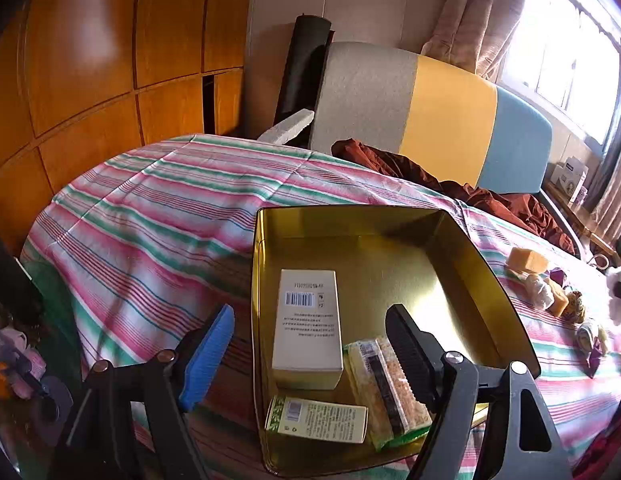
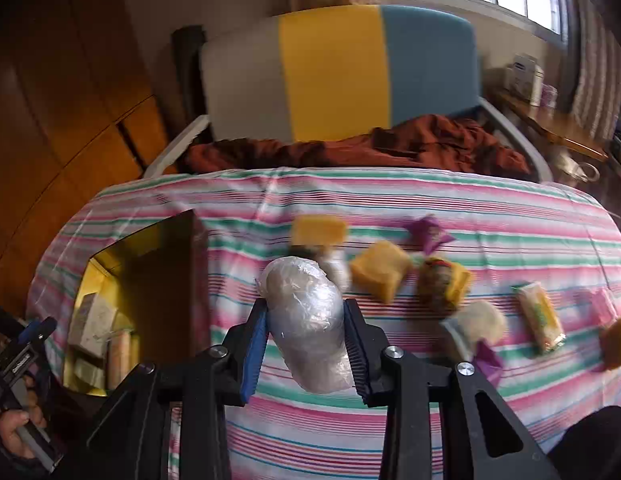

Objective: Organize objects
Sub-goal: 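Carry the beige box into the gold tin and open the left gripper, then lower the clear plastic bag into the gold tin and open the right gripper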

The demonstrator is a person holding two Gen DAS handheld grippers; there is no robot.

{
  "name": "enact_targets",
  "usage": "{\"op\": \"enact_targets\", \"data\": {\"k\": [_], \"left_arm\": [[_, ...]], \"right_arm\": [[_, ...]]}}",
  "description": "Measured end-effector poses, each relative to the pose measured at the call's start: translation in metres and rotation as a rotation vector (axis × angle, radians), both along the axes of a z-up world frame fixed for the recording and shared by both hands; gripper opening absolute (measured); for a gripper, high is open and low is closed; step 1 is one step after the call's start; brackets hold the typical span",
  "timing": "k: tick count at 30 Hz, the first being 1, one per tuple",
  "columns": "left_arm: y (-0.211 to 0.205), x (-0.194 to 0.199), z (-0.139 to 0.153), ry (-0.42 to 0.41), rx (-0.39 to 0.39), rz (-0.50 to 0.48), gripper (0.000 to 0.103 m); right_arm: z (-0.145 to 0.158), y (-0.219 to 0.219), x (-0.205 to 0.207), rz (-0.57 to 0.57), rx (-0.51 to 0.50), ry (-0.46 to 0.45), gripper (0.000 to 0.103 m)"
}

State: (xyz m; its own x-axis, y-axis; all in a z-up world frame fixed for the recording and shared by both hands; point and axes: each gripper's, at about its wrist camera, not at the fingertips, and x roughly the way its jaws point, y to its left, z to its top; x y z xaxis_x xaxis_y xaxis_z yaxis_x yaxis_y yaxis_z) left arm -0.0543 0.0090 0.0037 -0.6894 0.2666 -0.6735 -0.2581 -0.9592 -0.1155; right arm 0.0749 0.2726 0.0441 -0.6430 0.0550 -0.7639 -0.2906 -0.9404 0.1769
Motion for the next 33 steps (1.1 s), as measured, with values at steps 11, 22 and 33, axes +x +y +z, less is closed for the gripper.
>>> {"op": "enact_targets", "data": {"k": [11, 22, 33], "left_arm": [[-0.026, 0.003, -0.01, -0.029, 0.031, 0.047, 0.08], [-0.024, 0.004, -0.014, -0.038, 0.025, 0.045, 0.084], [-0.013, 0.015, -0.004, -0.011, 0.006, 0.02, 0.09]], "right_arm": [[-0.071, -0.134, -0.073, 0.325, -0.057, -0.178, 0.037], [-0.101, -0.15, -0.07, 0.361, -0.089, -0.239, 0.072], [-0.064, -0.135, -0.052, 0.283, 0.018, -0.108, 0.082]]}}
